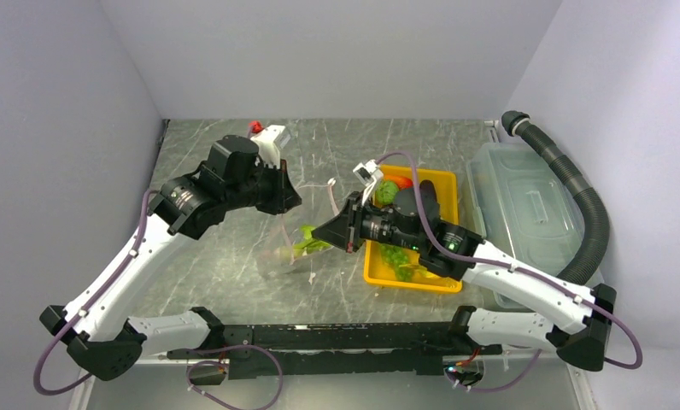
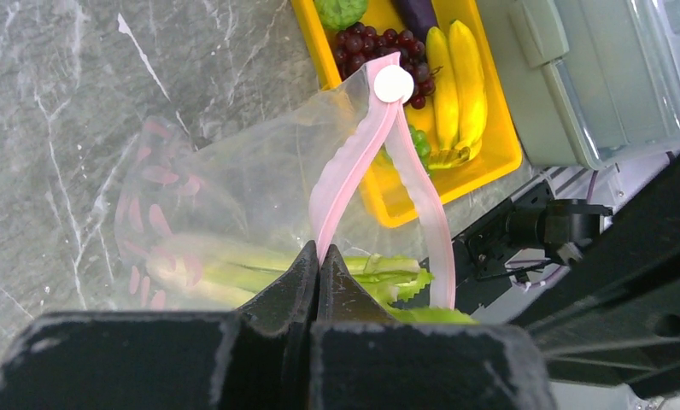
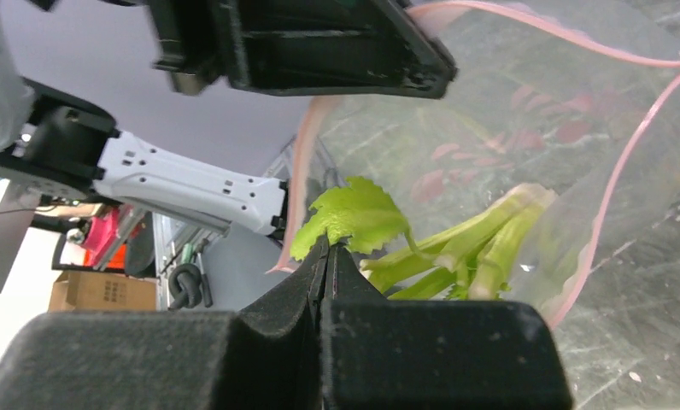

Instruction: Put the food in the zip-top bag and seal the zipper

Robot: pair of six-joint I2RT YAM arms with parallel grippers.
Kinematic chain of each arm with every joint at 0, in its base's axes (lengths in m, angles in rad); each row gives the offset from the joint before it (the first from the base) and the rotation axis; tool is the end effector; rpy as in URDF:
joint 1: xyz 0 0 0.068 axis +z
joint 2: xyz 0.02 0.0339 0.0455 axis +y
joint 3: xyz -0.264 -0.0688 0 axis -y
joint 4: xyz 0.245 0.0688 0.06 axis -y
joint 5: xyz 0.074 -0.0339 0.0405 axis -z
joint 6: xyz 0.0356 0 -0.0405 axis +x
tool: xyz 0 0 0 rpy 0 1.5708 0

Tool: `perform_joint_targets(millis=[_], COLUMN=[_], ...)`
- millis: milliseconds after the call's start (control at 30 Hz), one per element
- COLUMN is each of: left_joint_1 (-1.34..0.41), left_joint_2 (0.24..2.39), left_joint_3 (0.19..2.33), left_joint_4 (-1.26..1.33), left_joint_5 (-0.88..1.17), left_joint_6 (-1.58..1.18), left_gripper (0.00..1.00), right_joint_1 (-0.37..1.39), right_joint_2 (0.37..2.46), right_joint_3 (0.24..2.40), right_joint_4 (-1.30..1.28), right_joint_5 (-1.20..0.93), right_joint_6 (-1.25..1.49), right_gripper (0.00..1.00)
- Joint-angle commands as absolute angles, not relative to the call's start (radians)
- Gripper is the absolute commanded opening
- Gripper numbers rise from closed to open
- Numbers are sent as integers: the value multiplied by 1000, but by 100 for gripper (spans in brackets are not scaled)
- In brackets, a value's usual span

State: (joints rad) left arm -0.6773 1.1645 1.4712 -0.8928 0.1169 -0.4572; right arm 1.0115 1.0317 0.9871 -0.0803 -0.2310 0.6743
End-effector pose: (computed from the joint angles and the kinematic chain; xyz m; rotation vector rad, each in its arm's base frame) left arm 0.1706 -0.1425 0.4267 0.3183 2.2353 -0.7618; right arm 0.1203 0.2075 0.3755 -0.5129 1.8488 1.4045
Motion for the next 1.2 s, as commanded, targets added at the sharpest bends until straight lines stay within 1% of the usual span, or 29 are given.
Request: perform_joint_targets(millis=[0, 200, 300, 433, 467, 533, 667, 1167], left_joint_1=[-675, -676, -676, -676, -676, -676, -676, -676], left_joint_2=[1134, 1146, 1149, 1156, 1158, 1162, 1165, 1176], left_joint_3=[1472, 1481, 1478, 1473, 1471, 1470, 1464, 1462], left_joint_4=[-838, -831, -819, -809, -807, -805, -801, -803], left_joint_5=[153, 176, 188, 199, 200, 198, 190, 158], left_joint_6=[-458, -466, -471, -476, -477, -477, -477, -476], left_gripper=[0, 0, 0, 0, 0, 0, 0, 0], right_joint_1=[1025, 1055, 1073, 1095, 1099, 1104, 1111, 1132], right_joint_2=[1083, 1153, 1170, 1193, 1193, 1193, 1187, 1247], right_joint_3=[1051, 1104, 1125, 1170, 1179, 1191, 1221, 1351], right_joint_4=[-165, -254, -292, -342, -349, -357, -374, -477], right_joint_5=[-168, -105, -39, 21, 31, 40, 54, 114], right_joint_6=[676, 657, 652, 626, 620, 611, 591, 518], right_gripper=[0, 0, 1, 28, 32, 36, 37, 38])
